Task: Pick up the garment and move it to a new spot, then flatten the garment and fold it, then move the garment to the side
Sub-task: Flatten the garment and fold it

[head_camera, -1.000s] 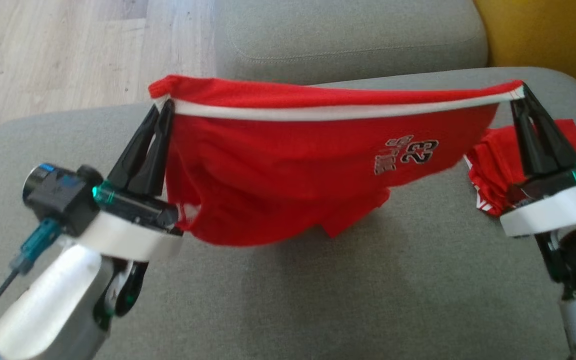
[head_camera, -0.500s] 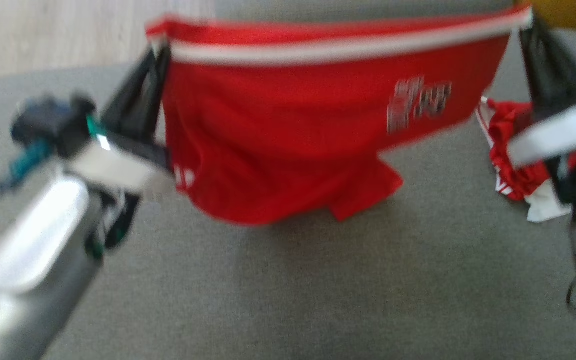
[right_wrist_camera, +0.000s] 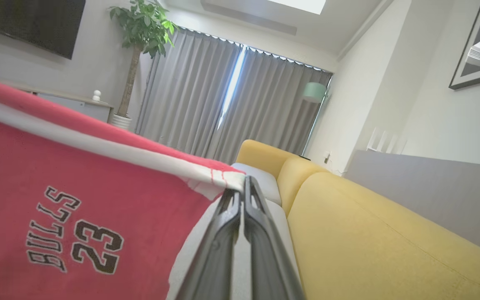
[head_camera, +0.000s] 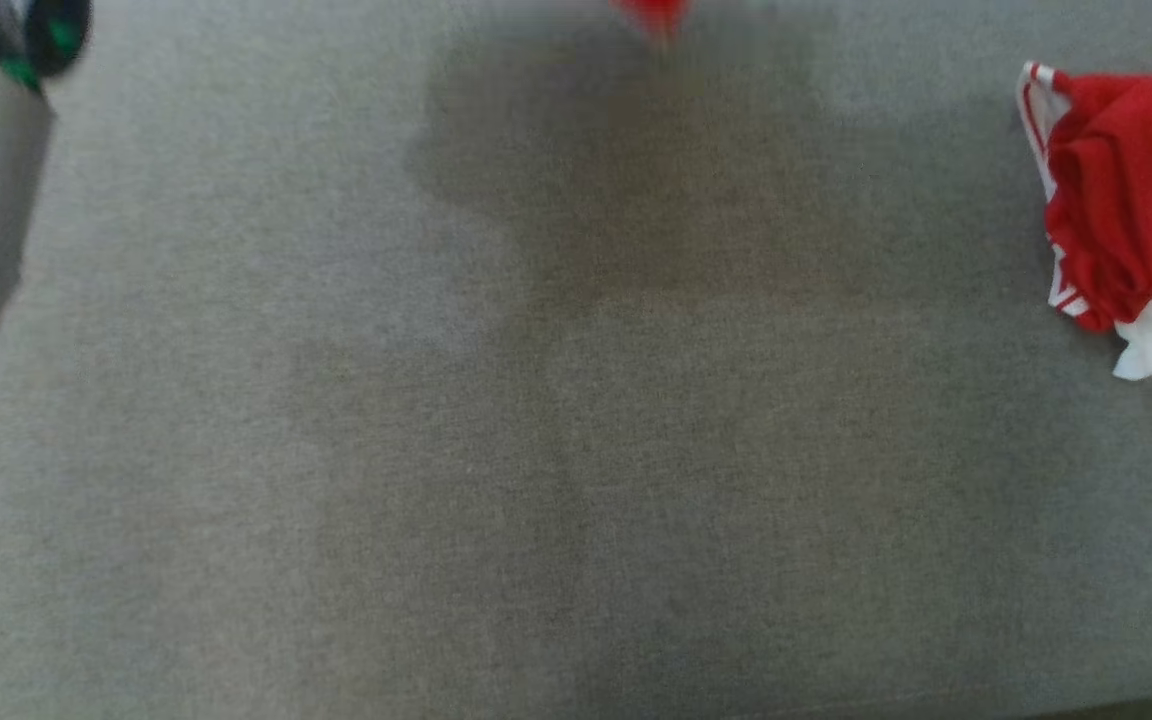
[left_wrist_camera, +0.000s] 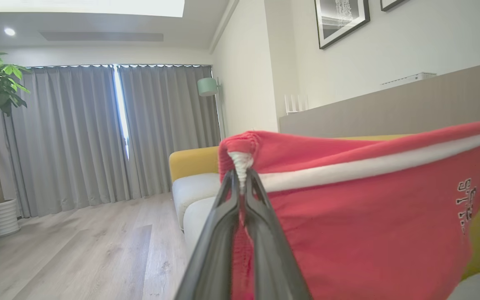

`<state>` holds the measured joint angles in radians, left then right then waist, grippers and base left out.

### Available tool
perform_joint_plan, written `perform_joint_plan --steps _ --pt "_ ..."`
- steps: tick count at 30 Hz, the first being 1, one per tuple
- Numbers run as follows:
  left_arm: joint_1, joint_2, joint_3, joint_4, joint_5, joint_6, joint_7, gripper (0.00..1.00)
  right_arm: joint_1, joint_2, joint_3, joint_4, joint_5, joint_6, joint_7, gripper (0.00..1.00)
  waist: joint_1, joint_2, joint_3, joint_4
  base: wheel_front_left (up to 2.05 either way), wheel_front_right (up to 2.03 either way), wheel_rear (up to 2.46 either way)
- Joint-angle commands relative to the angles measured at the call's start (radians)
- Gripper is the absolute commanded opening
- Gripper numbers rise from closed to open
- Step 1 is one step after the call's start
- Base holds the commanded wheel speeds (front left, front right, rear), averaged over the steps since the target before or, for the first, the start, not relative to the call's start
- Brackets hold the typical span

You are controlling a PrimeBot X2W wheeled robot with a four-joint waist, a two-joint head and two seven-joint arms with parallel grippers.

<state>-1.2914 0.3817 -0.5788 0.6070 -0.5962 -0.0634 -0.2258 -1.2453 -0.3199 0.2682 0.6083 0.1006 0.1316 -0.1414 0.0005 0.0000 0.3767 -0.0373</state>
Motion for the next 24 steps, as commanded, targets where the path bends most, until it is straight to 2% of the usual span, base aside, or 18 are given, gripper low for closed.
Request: perform_joint_plan --steps 1,5,11,17,24 --pt "-0.059 0.044 0.054 0.009 0.010 0.000 -0.015 0.00 -0.029 0.012 -0.029 0.009 -0.016 -0.001 -0.029 0.00 -0.0005 0.0000 0.026 -0.010 0.00 0.00 0.00" --pt "-0.081 0.010 0.065 0.065 0.031 -0.024 -0.034 0.00 -0.060 0.049 -0.057 0.109 -0.063 -0.001 -0.089 0.00 -0.0005 0.0000 0.040 -0.006 0.00 0.00 0.00" --pt "0.016 -0.031 0.059 0.059 0.066 -0.054 -0.036 0.00 0.001 0.060 -0.011 0.204 -0.078 -0.001 -0.112 0.00 -0.0005 0.0000 0.037 0.009 0.00 0.00 0.00" --pt "0.271 -0.041 0.014 0.009 0.081 -0.066 -0.036 0.00 0.178 0.020 0.144 0.288 -0.045 -0.001 -0.119 0.00 -0.0005 0.0000 -0.021 0.017 0.00 0.00 0.00" --pt "0.483 0.000 -0.066 -0.077 0.041 -0.067 -0.036 0.00 0.299 -0.053 0.348 0.340 0.101 -0.001 -0.062 0.00 -0.0005 0.0000 -0.112 0.021 0.00 0.00 0.00"
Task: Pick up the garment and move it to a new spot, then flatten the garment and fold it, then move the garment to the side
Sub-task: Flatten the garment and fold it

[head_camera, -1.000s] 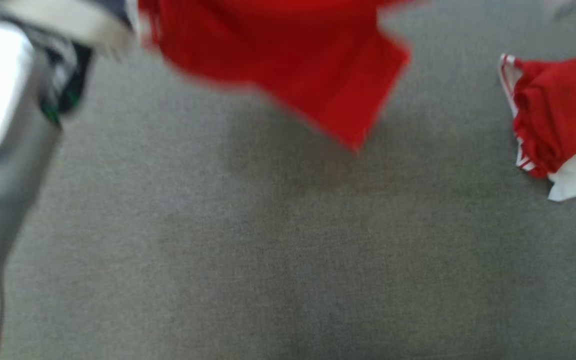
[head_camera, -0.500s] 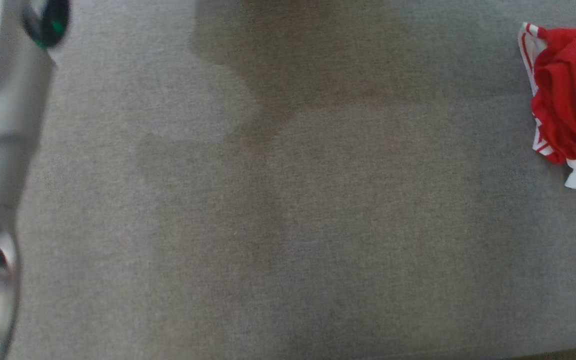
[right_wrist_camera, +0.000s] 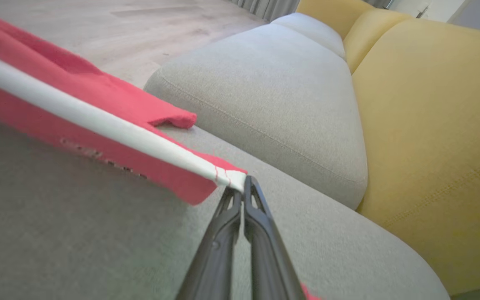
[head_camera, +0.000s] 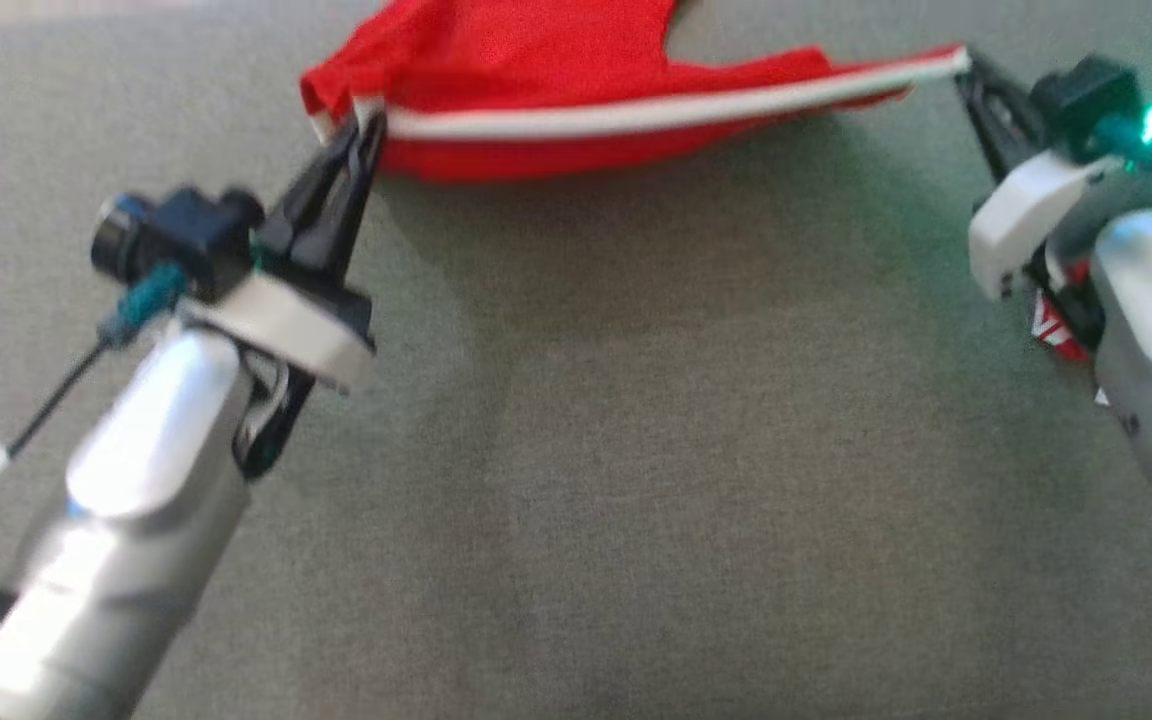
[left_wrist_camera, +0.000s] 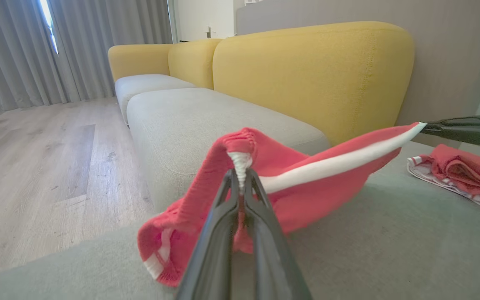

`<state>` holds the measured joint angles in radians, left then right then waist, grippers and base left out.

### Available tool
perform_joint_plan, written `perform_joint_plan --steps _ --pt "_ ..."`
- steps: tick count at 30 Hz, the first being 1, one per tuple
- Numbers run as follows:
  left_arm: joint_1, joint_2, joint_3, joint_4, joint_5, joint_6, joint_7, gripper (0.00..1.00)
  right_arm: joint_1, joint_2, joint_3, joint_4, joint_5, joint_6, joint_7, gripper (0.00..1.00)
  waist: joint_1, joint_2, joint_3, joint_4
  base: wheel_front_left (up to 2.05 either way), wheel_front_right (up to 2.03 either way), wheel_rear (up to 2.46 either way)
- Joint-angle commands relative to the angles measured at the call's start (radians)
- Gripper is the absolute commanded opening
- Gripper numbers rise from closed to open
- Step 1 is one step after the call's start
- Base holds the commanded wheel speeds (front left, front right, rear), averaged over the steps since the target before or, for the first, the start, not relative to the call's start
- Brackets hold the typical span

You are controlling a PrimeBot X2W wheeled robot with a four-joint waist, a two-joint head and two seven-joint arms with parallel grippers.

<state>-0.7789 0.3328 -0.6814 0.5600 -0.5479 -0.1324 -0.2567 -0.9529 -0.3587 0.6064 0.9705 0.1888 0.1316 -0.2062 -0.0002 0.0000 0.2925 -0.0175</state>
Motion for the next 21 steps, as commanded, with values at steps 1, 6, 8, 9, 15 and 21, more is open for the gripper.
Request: perform_joint_plan --steps 1,6,8,9,15,21 --pt "-0.005 0.055 0.030 -0.040 -0.012 0.002 -0.005 0.00 0.023 -0.028 0.044 -0.028 0.044 -0.001 0.018 0.00 0.0002 0.0000 -0.043 0.001 0.00 0.00 0.00" --pt "0.110 0.071 0.012 -0.105 -0.030 0.002 -0.005 0.00 0.097 -0.122 0.203 -0.110 0.209 -0.001 0.081 0.00 0.0002 0.0000 -0.114 -0.001 0.00 0.00 0.00" --pt "0.152 0.080 0.005 -0.128 -0.026 0.002 -0.005 0.00 0.124 -0.164 0.253 -0.154 0.269 -0.001 0.103 0.00 0.0002 0.0000 -0.141 -0.004 0.00 0.00 0.00" --pt "0.173 0.083 0.002 -0.137 -0.024 0.002 -0.005 0.00 0.137 -0.184 0.275 -0.175 0.297 -0.001 0.113 0.00 0.0002 0.0000 -0.155 -0.006 0.00 0.00 0.00" --pt "0.287 0.099 -0.026 -0.178 -0.012 0.004 -0.005 0.00 0.216 -0.291 0.371 -0.296 0.440 -0.001 0.171 0.00 0.0002 0.0000 -0.238 -0.020 0.00 0.00 0.00" --pt "0.380 0.109 -0.027 -0.240 -0.019 0.031 -0.005 0.00 0.280 -0.369 0.405 -0.393 0.523 -0.001 0.202 0.00 0.0002 0.0000 -0.287 -0.032 0.00 0.00 0.00"
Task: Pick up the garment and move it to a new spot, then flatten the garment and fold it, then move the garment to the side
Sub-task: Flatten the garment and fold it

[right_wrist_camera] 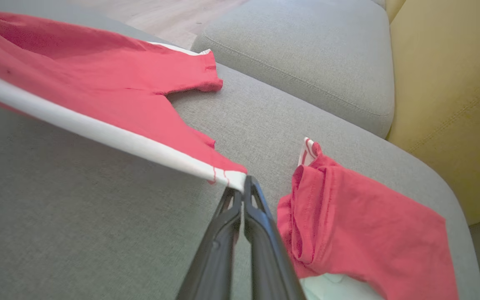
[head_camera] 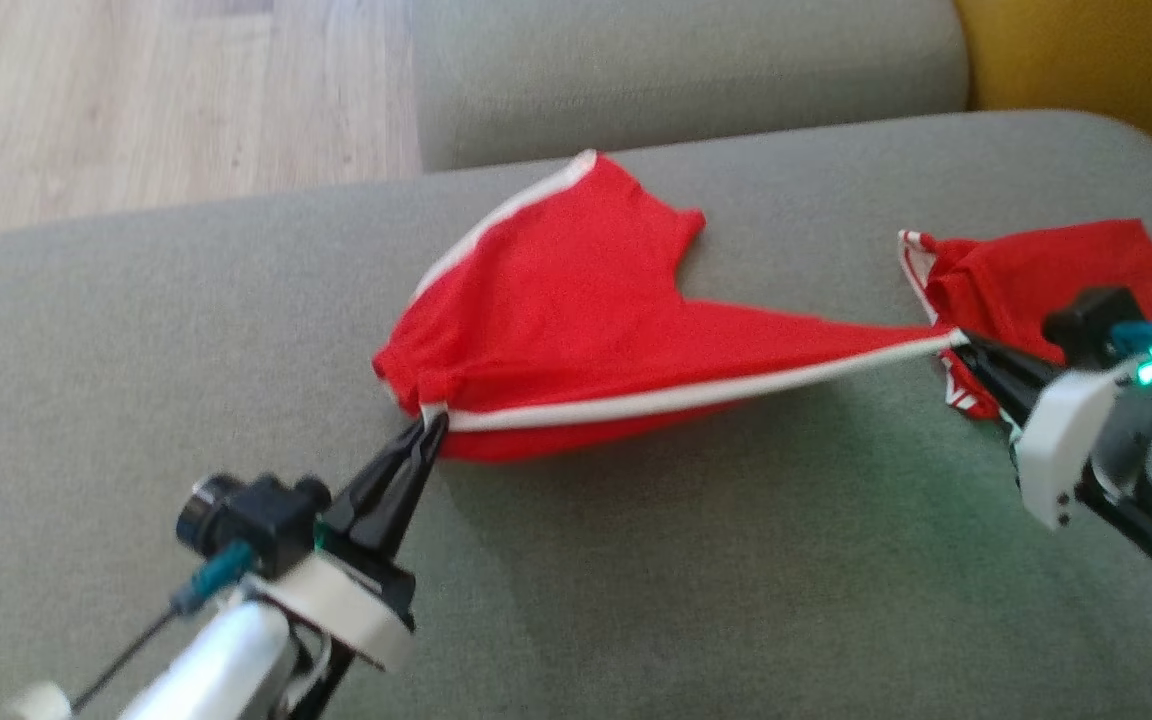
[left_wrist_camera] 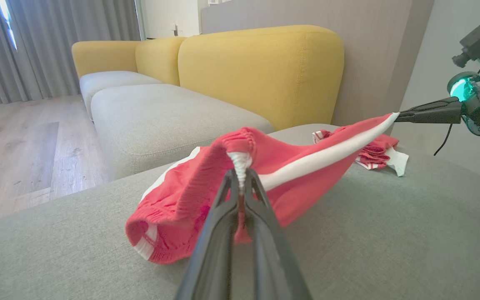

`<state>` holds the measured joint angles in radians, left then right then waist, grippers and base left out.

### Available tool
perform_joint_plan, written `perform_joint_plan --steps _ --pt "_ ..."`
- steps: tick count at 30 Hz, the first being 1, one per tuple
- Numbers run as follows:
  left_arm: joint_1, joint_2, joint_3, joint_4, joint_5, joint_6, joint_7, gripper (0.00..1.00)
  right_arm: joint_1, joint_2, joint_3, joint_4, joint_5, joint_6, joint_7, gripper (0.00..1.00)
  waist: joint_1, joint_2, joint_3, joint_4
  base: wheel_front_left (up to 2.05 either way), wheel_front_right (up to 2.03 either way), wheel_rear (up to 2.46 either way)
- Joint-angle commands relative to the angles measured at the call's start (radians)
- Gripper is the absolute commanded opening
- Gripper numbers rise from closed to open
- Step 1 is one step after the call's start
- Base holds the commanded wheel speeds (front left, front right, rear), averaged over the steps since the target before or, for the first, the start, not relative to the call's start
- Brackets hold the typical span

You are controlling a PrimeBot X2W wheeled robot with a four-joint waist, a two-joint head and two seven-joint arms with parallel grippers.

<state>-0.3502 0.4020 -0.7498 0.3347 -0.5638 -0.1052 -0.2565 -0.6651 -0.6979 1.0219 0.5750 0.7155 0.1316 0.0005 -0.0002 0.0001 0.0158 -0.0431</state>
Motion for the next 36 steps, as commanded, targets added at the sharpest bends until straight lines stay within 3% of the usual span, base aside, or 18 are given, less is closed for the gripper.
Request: perform_joint_plan --steps 1,9,16,26,36 --pt "-0.014 0.047 0.039 -0.050 -0.002 0.022 -0.005 0.00 0.021 -0.057 -0.010 -0.043 0.035 -0.001 0.002 0.00 0.0002 -0.0001 -0.022 -0.009 0.00 0.00 0.00" --pt "0.104 0.076 0.007 -0.207 -0.014 0.073 0.048 0.00 0.123 -0.166 -0.047 -0.188 0.107 -0.001 0.004 0.00 0.0002 -0.0001 -0.040 -0.004 0.00 0.00 0.00" --pt "0.118 0.094 0.001 -0.277 -0.014 0.095 0.086 0.00 0.168 -0.207 -0.120 -0.252 0.085 -0.001 0.009 0.00 0.0002 -0.0001 -0.020 0.009 0.00 0.00 0.00" --pt "0.016 0.066 0.045 -0.253 -0.020 0.133 0.107 0.00 0.074 -0.147 -0.250 -0.265 -0.093 -0.001 0.053 0.00 0.0002 -0.0001 0.113 0.068 0.00 0.00 0.00" --pt "-0.140 -0.005 0.054 -0.120 0.004 0.141 0.108 0.00 -0.165 -0.104 -0.157 -0.219 -0.231 -0.001 0.109 0.00 0.0002 -0.0001 0.245 0.167 0.00 0.00 0.00"
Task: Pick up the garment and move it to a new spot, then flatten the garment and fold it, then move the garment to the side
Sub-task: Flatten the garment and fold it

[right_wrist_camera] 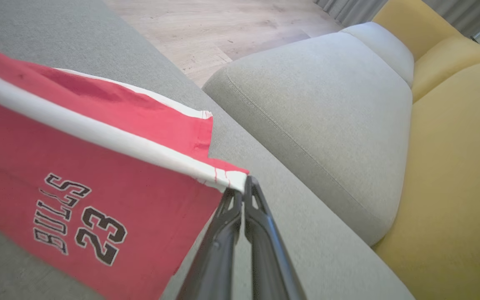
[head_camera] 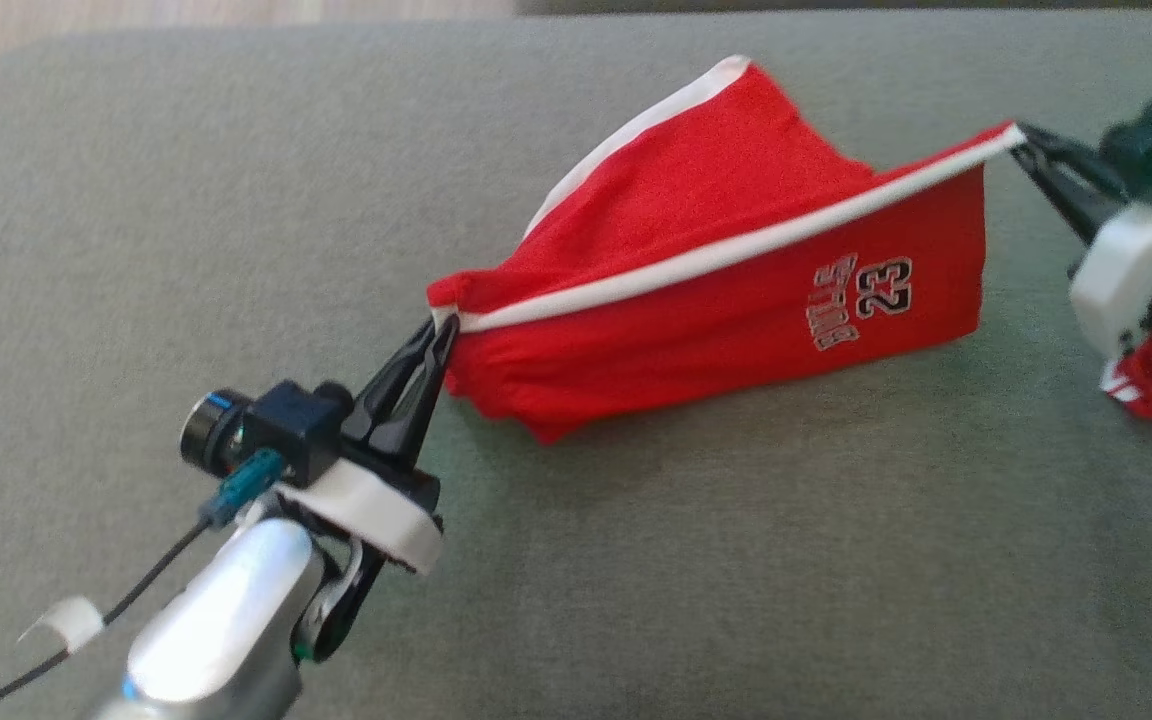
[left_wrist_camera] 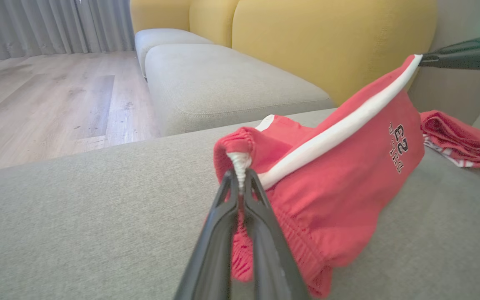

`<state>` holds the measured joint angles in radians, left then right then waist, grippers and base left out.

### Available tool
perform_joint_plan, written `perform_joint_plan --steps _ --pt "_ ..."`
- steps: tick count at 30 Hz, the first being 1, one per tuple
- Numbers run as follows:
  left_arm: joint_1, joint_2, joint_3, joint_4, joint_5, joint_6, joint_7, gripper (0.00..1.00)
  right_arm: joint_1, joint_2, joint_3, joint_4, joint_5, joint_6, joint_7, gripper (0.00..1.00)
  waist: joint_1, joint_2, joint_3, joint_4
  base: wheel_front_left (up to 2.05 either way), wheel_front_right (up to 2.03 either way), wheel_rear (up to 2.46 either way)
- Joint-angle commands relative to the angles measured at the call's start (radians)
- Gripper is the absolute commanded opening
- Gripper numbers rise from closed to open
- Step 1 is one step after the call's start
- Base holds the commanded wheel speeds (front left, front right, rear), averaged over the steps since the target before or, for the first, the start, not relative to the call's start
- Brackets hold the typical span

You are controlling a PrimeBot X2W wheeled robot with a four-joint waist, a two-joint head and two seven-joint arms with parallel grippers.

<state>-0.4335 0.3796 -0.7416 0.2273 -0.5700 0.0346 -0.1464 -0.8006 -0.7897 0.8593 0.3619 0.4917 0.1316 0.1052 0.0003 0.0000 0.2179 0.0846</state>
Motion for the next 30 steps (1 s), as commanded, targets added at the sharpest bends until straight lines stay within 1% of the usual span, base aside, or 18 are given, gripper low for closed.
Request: perform_joint_plan --steps 1,10,14,18,23,30 --pt "-0.070 0.012 0.043 0.001 0.013 -0.001 -0.002 0.00 -0.061 -0.007 0.024 0.007 -0.013 -0.001 0.008 0.00 -0.0003 0.0000 0.052 0.049 0.00 0.00 0.00" --pt "-0.165 -0.056 0.009 0.103 0.016 -0.035 0.021 0.00 -0.294 0.025 0.213 0.152 0.007 -0.001 0.020 0.00 -0.0003 0.0000 0.133 0.133 0.00 0.00 0.00" --pt "-0.211 -0.090 -0.002 0.152 0.021 -0.047 0.015 0.00 -0.376 0.037 0.278 0.229 0.032 -0.001 0.002 0.00 -0.0003 0.0000 0.164 0.159 0.00 0.00 0.00" --pt "-0.248 -0.121 -0.011 0.199 0.026 -0.054 0.006 0.00 -0.438 0.056 0.329 0.299 0.057 -0.001 -0.023 0.00 -0.0003 0.0000 0.191 0.181 0.00 0.00 0.00" --pt "-0.279 -0.146 -0.018 0.242 0.029 -0.059 -0.003 0.00 -0.489 0.068 0.367 0.357 0.075 -0.001 -0.049 0.00 -0.0003 0.0000 0.216 0.205 0.00 0.00 0.00" --pt "-0.319 -0.185 -0.032 0.306 0.029 -0.078 -0.030 0.00 -0.534 0.097 0.405 0.440 0.091 -0.001 -0.087 0.00 -0.0003 0.0000 0.247 0.237 0.00 0.00 0.00"
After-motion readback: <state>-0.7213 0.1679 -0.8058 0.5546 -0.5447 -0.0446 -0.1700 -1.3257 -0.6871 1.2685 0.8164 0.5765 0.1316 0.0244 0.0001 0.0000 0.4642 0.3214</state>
